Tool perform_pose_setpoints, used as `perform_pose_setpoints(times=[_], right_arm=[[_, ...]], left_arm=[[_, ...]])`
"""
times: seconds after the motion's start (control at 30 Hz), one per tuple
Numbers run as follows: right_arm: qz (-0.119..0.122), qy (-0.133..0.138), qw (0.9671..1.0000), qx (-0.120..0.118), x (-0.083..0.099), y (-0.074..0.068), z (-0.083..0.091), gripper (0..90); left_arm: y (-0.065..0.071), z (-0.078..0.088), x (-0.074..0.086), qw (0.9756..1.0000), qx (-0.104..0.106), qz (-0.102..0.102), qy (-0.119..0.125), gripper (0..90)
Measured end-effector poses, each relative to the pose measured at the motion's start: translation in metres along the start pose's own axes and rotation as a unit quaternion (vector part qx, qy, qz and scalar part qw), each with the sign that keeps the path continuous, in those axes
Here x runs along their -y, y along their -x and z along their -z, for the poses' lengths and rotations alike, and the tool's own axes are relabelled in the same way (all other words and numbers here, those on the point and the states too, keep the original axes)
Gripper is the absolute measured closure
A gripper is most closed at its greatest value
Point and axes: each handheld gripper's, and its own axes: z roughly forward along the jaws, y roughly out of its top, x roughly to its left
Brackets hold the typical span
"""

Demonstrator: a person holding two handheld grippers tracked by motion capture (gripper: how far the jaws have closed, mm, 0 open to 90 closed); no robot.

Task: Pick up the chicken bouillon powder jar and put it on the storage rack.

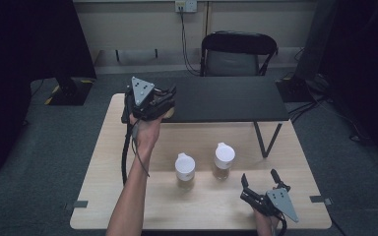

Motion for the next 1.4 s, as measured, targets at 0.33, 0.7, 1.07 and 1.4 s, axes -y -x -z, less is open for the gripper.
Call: perform_pose_setpoints(times=[0.33,0.7,1.07,1.4], right_arm=[[0.0,0.0,1.0,0.0,0.0,0.0,0.0,1.4],[0.0,0.0,1.0,0.001,0.0,0.0,0.0,1.4],[0.0,0.0,1.0,0.001,0.0,0.0,0.0,1.4],[0.0,0.0,1.0,0.001,0.0,0.0,0.0,1.4]], left_arm=[[-0.0002,0.0006,0.0015,1.0,0.001,-0.004,0.004,34.9],[0.0001,-0.0005,0.0024,1.0,-0.001,-0.003,0.0,30.2],[-0.0041,0.0038,0.0015,0.9998,0.001,0.011,0.014,17.8],[-0.0051,0.0066,0.0027,0.9997,-0.014,0.017,0.012,0.3]])
